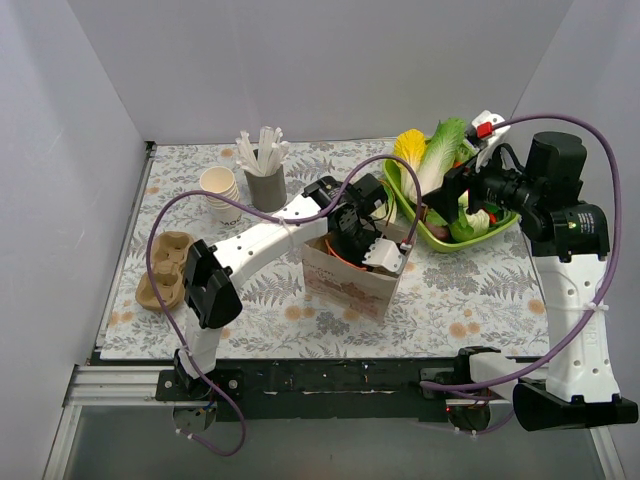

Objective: Pack the takeout coffee

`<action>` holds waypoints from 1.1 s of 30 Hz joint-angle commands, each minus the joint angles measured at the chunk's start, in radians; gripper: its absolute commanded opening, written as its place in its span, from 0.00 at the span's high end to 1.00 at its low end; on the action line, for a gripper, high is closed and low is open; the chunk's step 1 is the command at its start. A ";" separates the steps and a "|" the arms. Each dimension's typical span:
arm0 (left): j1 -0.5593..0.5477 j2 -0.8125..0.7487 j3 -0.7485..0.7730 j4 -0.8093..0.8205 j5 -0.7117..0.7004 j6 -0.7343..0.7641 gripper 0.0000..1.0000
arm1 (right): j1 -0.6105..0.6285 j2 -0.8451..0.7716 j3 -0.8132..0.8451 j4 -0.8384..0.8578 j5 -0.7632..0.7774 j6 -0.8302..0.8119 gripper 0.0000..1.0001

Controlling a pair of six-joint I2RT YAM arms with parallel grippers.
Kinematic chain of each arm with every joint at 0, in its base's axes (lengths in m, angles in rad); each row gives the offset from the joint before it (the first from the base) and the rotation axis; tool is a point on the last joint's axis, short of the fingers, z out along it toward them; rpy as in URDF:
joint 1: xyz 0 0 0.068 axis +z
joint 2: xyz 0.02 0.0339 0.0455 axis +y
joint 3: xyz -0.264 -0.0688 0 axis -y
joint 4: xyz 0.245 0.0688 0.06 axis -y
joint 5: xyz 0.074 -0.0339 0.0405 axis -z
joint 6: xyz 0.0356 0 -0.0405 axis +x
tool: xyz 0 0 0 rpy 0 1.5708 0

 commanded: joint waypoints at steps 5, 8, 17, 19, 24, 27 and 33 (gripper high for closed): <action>0.013 -0.012 -0.015 -0.034 -0.035 -0.009 1.00 | -0.027 -0.017 0.011 0.065 -0.040 0.008 0.13; 0.013 0.002 -0.040 -0.034 -0.052 -0.015 1.00 | -0.025 -0.024 -0.009 0.072 -0.037 0.010 0.13; 0.027 0.001 -0.089 0.006 -0.019 -0.087 1.00 | -0.028 -0.033 -0.052 0.072 -0.049 -0.006 0.13; 0.027 -0.004 -0.121 0.029 -0.047 -0.097 1.00 | -0.027 -0.035 -0.060 0.078 -0.051 -0.006 0.13; 0.027 0.025 -0.156 0.025 -0.108 -0.097 1.00 | -0.030 -0.033 -0.075 0.090 -0.057 0.001 0.13; 0.027 0.034 -0.167 0.029 -0.124 -0.100 1.00 | -0.030 -0.037 -0.086 0.085 -0.057 -0.002 0.13; 0.025 0.050 -0.181 0.048 -0.118 -0.126 1.00 | -0.030 -0.046 -0.100 0.079 -0.063 -0.013 0.14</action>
